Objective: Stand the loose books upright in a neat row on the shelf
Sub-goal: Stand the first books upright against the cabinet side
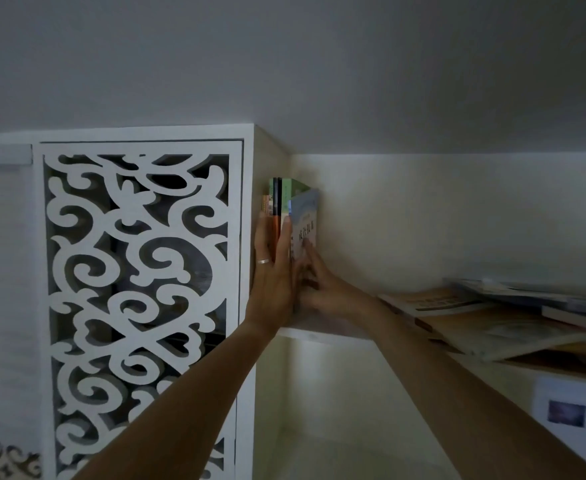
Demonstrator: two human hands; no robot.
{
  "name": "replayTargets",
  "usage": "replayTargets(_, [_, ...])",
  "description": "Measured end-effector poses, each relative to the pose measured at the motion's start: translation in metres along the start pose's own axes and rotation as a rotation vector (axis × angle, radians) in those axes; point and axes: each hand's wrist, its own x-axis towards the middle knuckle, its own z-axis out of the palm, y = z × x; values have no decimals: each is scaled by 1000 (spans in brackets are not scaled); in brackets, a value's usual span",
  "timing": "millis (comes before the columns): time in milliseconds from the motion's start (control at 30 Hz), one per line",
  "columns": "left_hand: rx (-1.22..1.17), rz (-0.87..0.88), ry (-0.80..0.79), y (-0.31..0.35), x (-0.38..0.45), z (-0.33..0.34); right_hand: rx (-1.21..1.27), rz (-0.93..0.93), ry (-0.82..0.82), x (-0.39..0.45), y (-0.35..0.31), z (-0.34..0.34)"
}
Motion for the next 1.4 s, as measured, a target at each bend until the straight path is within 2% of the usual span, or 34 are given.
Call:
replayTargets(100, [-62, 4, -29, 1, 1, 0, -142, 55, 41, 1, 7, 5])
replayTargets(233, [-44, 37, -35, 2, -3, 0, -263, 16, 103, 4, 5, 5])
replayTargets(367, [130, 118, -39, -8, -2, 6, -389, 49, 20, 0, 4, 9])
replayTargets(467, [234, 114, -29, -10, -1, 4, -472, 156, -43, -4, -9, 12])
replayTargets(533, [295, 164, -37, -11, 0, 4, -578, 144, -74, -13, -24, 5])
replayTargets(633, [471, 280, -57, -10, 1, 2, -779, 80, 24, -40, -52, -37])
replayTargets(700, [599, 382, -150, -5, 3, 5, -806, 108, 135, -67, -64, -81])
replayTargets(767, [689, 472, -316, 4, 5, 14, -922, 240, 142, -97, -67, -126])
replayTargets(833, [745, 445, -430, 16, 11, 24, -1116, 487, 62, -125, -62, -164])
replayTargets(900, [782, 327, -469, 24, 15, 28, -1206, 694, 39, -150, -53, -194])
replayTargets(1000, [754, 224, -452, 32, 15, 34, -1164, 802, 133, -180, -28, -221])
replayTargets(1100, [732, 204, -395, 35, 16, 37, -1080, 730, 198, -197, -4, -236])
replayTargets(1200, [727, 224, -361, 38, 16, 32, -1081, 567, 305, -204, 0, -239])
replayTargets(1300, [728, 244, -356, 41, 14, 27, -1379, 354, 421, -204, 2, -233])
replayTargets(1400, [758, 231, -386, 41, 11, 26, -1617, 331, 333, -201, 11, -230])
